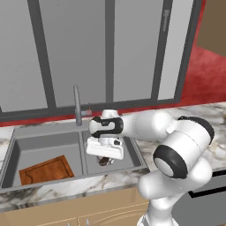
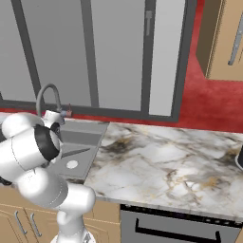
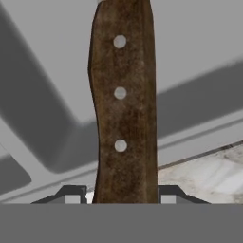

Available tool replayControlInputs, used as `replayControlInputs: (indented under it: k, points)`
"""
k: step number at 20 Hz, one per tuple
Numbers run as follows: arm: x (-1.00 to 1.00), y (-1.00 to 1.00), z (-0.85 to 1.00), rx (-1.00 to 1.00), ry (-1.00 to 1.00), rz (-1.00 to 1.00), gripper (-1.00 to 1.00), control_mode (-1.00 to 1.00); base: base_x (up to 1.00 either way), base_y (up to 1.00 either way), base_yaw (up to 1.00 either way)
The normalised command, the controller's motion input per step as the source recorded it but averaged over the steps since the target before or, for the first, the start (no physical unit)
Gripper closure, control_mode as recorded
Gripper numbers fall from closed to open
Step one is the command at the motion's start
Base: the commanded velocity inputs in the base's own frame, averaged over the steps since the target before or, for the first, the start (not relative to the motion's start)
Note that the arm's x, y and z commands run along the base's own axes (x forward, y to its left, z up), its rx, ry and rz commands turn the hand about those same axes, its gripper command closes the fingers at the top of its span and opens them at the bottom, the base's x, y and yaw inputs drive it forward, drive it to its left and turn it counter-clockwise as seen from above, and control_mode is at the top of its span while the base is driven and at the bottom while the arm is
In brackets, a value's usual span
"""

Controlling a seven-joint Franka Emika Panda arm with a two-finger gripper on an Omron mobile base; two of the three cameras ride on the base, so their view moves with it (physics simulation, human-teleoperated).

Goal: Move the cutting board and knife to the sink. Then move spray from the cabinet to the counter.

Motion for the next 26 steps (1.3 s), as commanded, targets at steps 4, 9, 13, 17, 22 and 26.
replayControlInputs:
  k: [4, 9, 13, 17, 22, 26]
  points:
    - [0.21, -0.27, -0.01, 0.00, 0.00, -0.04, 1.00, -1.00, 0.00, 0.00, 0.00]
    - [0.44, -0.10, -0.06, 0.00, 0.00, -0.01, -1.00, -1.00, 0.00, 0.00, 0.00]
    - [0.57, -0.18, -0.07, 0.00, 0.00, 0.00, -1.00, -1.00, 0.00, 0.00, 0.00]
    - [0.44, -0.07, 0.06, 0.00, -0.02, 0.00, -1.00, -1.00, 0.00, 0.00, 0.00]
    - [-0.08, 0.01, 0.77, -0.01, -0.16, -0.03, -1.00, -1.00, 0.00, 0.00, 0.00]
    - [-0.82, 0.00, 1.00, -0.13, -0.38, 0.00, -1.00, -1.00, 0.00, 0.00, 0.00]
